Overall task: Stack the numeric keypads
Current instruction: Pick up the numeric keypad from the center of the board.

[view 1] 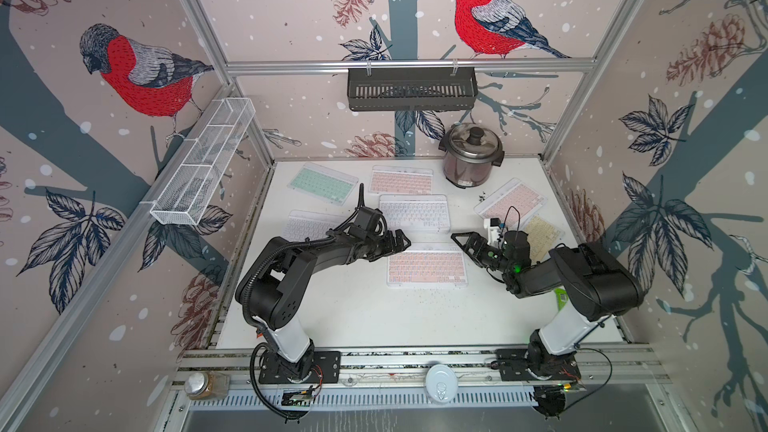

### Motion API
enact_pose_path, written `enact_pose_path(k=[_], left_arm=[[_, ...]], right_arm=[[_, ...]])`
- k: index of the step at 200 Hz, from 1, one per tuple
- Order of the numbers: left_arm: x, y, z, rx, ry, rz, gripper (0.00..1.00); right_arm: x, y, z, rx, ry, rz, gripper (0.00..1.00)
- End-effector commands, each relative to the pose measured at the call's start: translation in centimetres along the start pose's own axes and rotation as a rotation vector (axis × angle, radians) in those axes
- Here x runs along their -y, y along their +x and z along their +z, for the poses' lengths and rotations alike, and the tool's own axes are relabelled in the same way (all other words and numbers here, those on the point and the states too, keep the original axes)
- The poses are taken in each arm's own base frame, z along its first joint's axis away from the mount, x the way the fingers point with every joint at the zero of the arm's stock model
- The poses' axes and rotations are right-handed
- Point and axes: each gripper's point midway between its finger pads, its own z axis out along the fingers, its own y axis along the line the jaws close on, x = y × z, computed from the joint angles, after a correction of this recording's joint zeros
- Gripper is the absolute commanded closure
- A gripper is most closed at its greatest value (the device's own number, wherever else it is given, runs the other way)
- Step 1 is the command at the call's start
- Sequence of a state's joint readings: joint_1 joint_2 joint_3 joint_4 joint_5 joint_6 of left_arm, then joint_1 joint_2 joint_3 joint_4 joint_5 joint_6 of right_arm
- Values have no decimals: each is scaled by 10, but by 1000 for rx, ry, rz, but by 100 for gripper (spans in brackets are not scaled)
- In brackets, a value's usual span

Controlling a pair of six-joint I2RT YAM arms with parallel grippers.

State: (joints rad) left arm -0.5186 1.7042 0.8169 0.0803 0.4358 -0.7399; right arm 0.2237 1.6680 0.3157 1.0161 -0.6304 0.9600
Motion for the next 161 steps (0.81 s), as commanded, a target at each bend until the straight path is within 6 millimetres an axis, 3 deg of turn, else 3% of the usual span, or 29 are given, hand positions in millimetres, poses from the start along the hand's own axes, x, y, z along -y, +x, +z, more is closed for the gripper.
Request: enact_pose_path(k=[1, 161], left_arm=[[-8, 36, 1, -147, 8, -142, 1], [31, 21, -11, -90, 194, -185, 2]], right_arm=[[-13, 17, 2, -100, -37, 5, 0], [-71, -6, 7, -76, -89, -111, 0]])
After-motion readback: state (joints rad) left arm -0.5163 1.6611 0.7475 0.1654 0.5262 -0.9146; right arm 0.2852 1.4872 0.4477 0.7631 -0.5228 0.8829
